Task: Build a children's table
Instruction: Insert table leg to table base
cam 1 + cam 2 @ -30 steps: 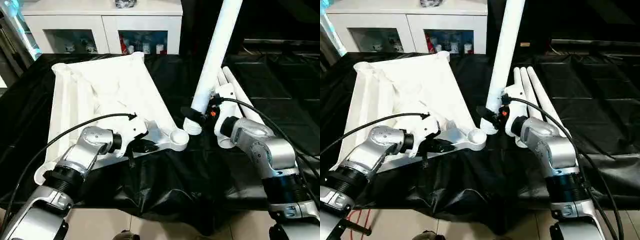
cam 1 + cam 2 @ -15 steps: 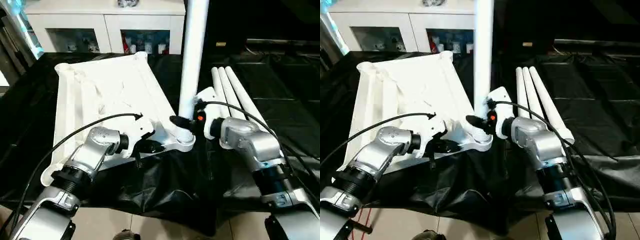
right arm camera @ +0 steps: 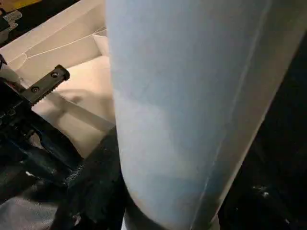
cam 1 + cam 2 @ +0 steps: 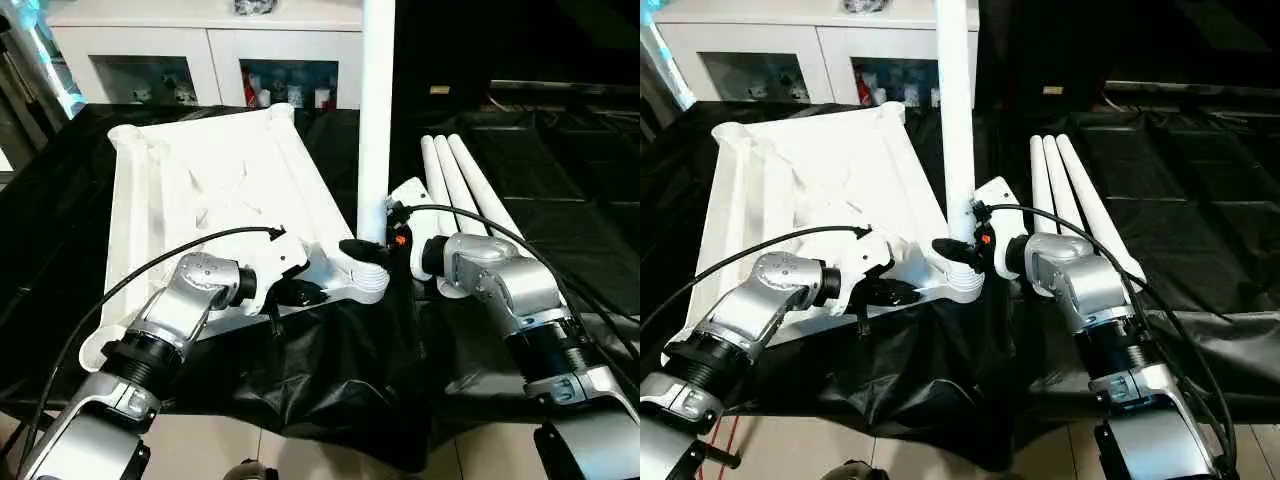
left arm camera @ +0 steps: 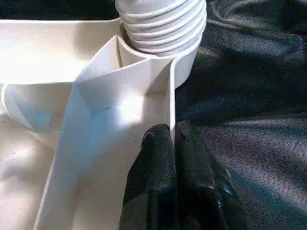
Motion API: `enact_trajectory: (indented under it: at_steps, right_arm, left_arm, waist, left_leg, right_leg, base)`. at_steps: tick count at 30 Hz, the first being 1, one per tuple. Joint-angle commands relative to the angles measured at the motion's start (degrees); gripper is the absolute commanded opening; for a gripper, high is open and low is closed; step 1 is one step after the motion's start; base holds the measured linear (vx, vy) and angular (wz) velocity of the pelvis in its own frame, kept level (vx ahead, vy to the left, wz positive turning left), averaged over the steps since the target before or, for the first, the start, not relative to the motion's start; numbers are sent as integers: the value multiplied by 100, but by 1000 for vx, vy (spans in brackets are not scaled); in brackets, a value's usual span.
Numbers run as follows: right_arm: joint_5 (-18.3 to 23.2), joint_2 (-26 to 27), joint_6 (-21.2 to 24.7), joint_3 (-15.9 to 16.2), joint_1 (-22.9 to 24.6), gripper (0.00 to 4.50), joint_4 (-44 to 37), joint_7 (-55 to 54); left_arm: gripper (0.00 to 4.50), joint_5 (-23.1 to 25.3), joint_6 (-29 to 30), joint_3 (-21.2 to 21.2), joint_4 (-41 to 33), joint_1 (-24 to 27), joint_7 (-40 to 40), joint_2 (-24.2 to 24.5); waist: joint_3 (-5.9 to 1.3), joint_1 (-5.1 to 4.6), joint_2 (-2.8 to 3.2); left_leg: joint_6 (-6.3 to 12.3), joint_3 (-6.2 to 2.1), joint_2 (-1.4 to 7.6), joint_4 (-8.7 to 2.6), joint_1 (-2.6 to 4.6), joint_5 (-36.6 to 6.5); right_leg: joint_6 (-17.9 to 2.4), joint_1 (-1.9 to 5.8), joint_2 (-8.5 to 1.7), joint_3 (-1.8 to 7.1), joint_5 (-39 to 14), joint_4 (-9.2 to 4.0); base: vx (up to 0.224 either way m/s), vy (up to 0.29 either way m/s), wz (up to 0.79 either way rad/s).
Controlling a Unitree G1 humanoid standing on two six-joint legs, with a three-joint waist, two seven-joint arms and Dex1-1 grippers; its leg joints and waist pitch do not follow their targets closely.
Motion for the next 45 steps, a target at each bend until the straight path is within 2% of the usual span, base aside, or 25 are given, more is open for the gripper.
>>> enact_trajectory:
  at_steps: [1,2,3,4,5,9,12,16,18,21,24,25,27,28,29,30,37,40,41,45]
  right_arm:
    - [-37,-70,105,51,93,191,-59,70]
    - [-50,-70,87,29,98,191,-51,81]
    - [-21,7,-31,-77,84,191,71,38]
    - [-21,7,-31,-77,84,191,71,38]
    - [111,127,-79,-240,77,191,200,-2]
    - [314,235,-93,-504,145,191,406,-35]
    - [355,247,-148,-608,231,191,483,-73]
    - [481,296,-214,-825,425,191,527,-111]
    - [589,369,-266,-1051,702,191,513,-189]
    - [593,432,-405,-1166,943,191,555,-315]
    - [559,499,-617,-1192,1164,191,566,-410]
    - [511,541,-780,-1199,1277,191,591,-482]
    - [450,618,-1032,-1231,1430,191,599,-584]
    - [444,627,-1058,-1236,1445,191,597,-595]
    - [391,668,-1220,-1225,1535,191,494,-649]
    - [359,675,-1286,-1202,1570,191,434,-670]
    - [183,740,-1609,-1012,1721,191,246,-749]
    - [25,735,-1810,-881,1678,191,285,-823]
    - [-107,710,-1927,-739,1651,191,294,-809]
    - [-298,673,-2041,-559,1596,191,287,-821]
  left_arm:
    - [0,96,-20,-17,-108,-2,-25,87]
    - [0,93,-22,-16,-122,9,-34,92]
    - [0,77,-36,-12,-145,25,-55,89]
    - [0,77,-36,-12,-145,25,-55,89]
    - [0,79,-56,-13,-153,32,-60,89]
    - [0,82,-52,17,-140,22,-25,87]
    - [0,84,-44,20,-168,45,-23,92]
    - [0,82,-20,29,-218,83,-22,90]
    - [0,69,-7,39,-231,94,-5,78]
    - [0,68,-13,64,-207,78,48,62]
    - [0,74,-22,85,-177,61,88,49]
    - [0,86,-31,93,-162,54,110,42]
    - [0,102,-47,104,-126,40,145,24]
    - [0,103,-49,105,-122,39,148,22]
    - [0,119,-70,109,-79,15,179,7]
    - [0,127,-78,112,-60,2,192,0]
    - [0,149,-107,128,17,-52,215,-37]
    - [0,170,-133,114,46,-75,223,-41]
    - [0,185,-152,104,60,-79,230,-43]
    - [0,208,-184,93,57,-75,244,-41]
  waist:
    - [-430,1,-35]
    - [-431,4,-14]
    - [-433,1,-15]
    - [-432,-2,-19]
    - [-436,-4,-27]
    - [-431,-1,-51]
    - [-430,-2,-42]
    - [-436,9,-43]
    - [-438,24,-34]
    - [-434,32,-23]
    - [-424,35,-14]
    - [-424,33,7]
    - [-392,18,-19]
    - [-368,10,-17]
    - [-359,9,25]
    - [-355,-2,7]
    - [-373,-2,-3]
    - [-363,-6,-9]
    - [-357,-10,-27]
    - [-340,-24,-27]
  left_leg:
    - [62,-122,353,-459,164,-796]
    - [52,-125,352,-459,166,-801]
    - [46,-124,351,-459,164,-801]
    - [40,-127,358,-464,164,-823]
    - [41,-125,353,-460,160,-814]
    - [64,-123,350,-461,158,-822]
    - [58,-125,358,-469,162,-810]
    - [77,-123,358,-467,162,-793]
    - [102,-118,364,-472,167,-787]
    - [87,-123,366,-481,168,-819]
    - [22,-125,367,-498,175,-946]
    - [3,-130,366,-499,180,-988]
    - [-74,-132,361,-528,187,-1254]
    - [-132,-137,361,-547,210,-1490]
    - [-202,-153,362,-556,228,-1673]
    - [-231,-155,369,-568,237,-1734]
    - [-195,-152,364,-589,213,-1566]
    - [-185,-153,368,-593,221,-1630]
    - [-200,-153,369,-597,218,-1671]
    - [-220,-161,367,-605,231,-1813]
  right_leg:
    - [-1493,235,-515,296,-372,-450]
    - [-1500,236,-517,296,-364,-445]
    - [-1499,238,-514,295,-349,-446]
    - [-1511,234,-517,295,-343,-445]
    - [-1521,241,-517,294,-309,-440]
    - [-1537,243,-527,295,-394,-451]
    - [-1519,235,-517,289,-381,-447]
    - [-1514,242,-524,291,-357,-447]
    - [-1503,233,-526,294,-321,-456]
    - [-1511,225,-525,287,-351,-457]
    - [-1469,218,-526,291,-490,-478]
    - [-1467,215,-528,290,-524,-477]
    - [-1421,204,-529,296,-861,-520]
    - [-1366,188,-535,302,-1230,-556]
    - [-1295,178,-546,313,-1536,-582]
    - [-1255,170,-540,315,-1619,-596]
    - [-1268,184,-522,326,-1253,-575]
    - [-1256,171,-531,329,-1392,-591]
    - [-1236,165,-532,330,-1474,-600]
    - [-1149,147,-542,340,-1810,-634]
  base:
    - [0,0,0]
    - [0,0,0]
    - [0,0,0]
    - [0,0,0]
    - [0,0,0]
    - [0,0,0]
    - [0,0,0]
    - [0,0,0]
    - [0,0,0]
    - [0,0,0]
    - [0,0,0]
    - [0,0,0]
    - [0,0,0]
    - [0,0,0]
    - [0,0,0]
    - [0,0,0]
    - [0,0,0]
    - [0,0,0]
    - [0,0,0]
    - [0,0,0]
